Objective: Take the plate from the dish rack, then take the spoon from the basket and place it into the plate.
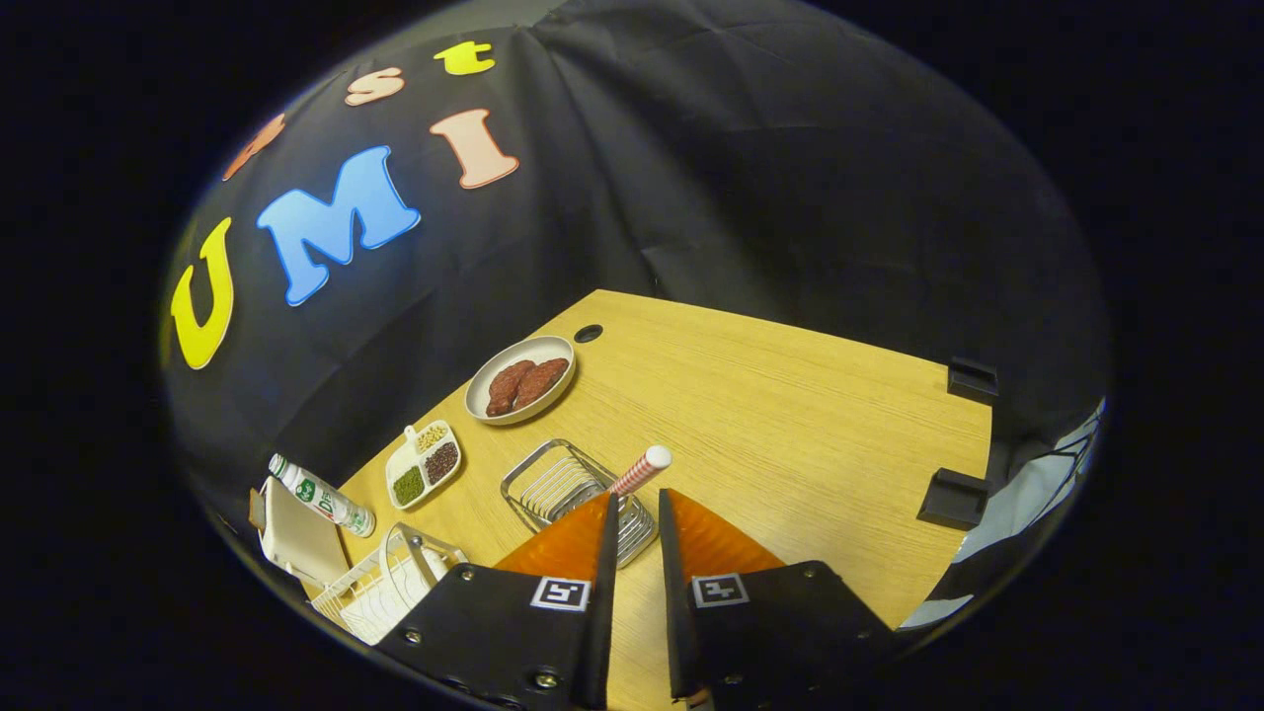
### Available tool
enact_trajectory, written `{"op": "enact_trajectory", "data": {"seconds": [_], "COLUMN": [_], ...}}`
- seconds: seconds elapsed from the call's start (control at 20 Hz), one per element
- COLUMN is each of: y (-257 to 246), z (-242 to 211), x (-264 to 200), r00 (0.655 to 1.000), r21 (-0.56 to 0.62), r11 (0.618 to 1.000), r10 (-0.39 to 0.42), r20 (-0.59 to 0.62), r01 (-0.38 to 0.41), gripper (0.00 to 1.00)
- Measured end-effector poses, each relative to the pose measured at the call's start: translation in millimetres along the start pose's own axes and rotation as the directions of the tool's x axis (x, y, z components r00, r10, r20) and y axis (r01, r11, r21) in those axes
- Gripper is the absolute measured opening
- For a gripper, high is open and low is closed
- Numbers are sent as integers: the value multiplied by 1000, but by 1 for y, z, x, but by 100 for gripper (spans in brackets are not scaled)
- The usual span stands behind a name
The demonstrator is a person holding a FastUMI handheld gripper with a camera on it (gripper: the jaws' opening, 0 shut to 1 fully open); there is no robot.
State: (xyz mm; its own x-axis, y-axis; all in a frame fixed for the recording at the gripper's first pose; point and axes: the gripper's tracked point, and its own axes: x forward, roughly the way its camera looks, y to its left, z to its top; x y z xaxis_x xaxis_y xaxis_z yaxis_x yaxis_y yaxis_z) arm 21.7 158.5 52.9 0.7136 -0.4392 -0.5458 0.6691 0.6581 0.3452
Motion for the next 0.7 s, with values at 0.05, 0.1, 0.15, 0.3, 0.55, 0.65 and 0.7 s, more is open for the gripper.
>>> {"op": "enact_trajectory", "data": {"seconds": [0.05, 0.1, 0.15, 0.3, 0.55, 0.65, 0.7], "y": [1, 2, 2, 0, -3, -2, -1], "z": [1, 2, 3, 7, 8, 7, 8], "x": [5, 8, 11, 22, 35, 39, 38], "r00": [1000, 1000, 1000, 1000, 1000, 1000, 999], "r21": [14, 29, 43, 78, 133, 150, 161], "r11": [1000, 1000, 999, 997, 991, 988, 986], "r10": [1, 2, 1, -4, 21, 28, 36], "r20": [-2, -3, -3, -5, -6, -10, -8], "r01": [-1, -2, -1, 4, -20, -26, -34], "gripper": [23, 23, 23, 23, 23, 23, 24]}}
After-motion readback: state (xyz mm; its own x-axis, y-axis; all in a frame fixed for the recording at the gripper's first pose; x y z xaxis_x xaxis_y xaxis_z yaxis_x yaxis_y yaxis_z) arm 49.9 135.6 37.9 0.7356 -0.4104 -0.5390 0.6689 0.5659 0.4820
